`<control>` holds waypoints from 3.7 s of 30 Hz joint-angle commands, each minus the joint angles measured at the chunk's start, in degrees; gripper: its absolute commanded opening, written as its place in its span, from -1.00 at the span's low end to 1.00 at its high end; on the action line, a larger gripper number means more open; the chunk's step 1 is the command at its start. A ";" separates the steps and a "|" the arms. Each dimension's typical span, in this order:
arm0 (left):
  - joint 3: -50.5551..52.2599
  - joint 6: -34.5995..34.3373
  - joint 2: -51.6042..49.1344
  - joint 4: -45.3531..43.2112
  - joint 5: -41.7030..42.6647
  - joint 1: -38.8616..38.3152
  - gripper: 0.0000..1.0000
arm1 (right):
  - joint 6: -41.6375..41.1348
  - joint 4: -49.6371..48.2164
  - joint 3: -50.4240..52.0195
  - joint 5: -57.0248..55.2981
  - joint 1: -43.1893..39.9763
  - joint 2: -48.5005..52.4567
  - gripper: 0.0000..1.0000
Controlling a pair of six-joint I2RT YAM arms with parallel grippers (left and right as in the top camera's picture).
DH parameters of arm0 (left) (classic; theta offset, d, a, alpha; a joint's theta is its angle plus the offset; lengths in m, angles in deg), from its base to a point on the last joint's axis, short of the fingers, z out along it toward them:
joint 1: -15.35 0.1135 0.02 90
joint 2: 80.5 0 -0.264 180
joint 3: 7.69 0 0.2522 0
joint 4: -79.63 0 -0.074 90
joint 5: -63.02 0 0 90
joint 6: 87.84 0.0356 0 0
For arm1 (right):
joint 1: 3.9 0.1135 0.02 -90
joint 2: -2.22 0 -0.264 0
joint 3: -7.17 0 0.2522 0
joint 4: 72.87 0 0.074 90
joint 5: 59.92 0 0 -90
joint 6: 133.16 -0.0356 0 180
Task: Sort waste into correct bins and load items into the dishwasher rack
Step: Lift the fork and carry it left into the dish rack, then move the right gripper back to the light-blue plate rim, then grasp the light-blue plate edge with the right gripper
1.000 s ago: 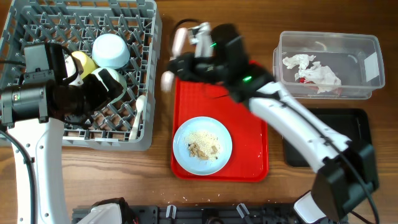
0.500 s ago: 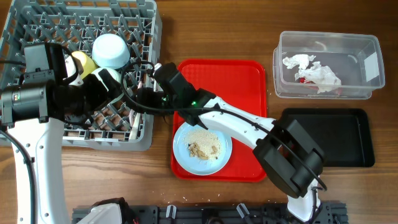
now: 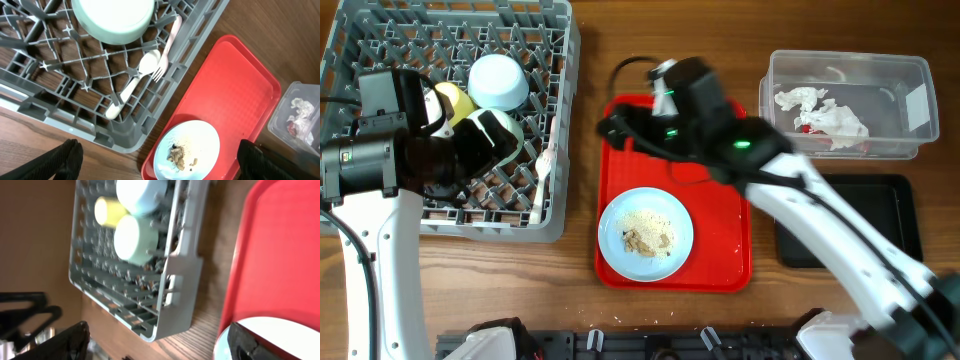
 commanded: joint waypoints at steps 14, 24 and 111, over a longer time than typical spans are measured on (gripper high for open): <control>0.13 -0.52 0.35 -0.13 -0.11 0.26 1.00 | 7.76 36.52 -0.04 -18.36 -3.23 -8.72 0.99; 0.13 -0.52 0.35 -0.13 -0.11 0.26 1.00 | 7.82 37.13 6.56 -13.81 -3.21 -8.72 0.99; 0.13 -0.52 0.35 -0.13 -0.11 0.26 1.00 | -10.27 13.18 10.73 -20.70 17.68 14.19 0.41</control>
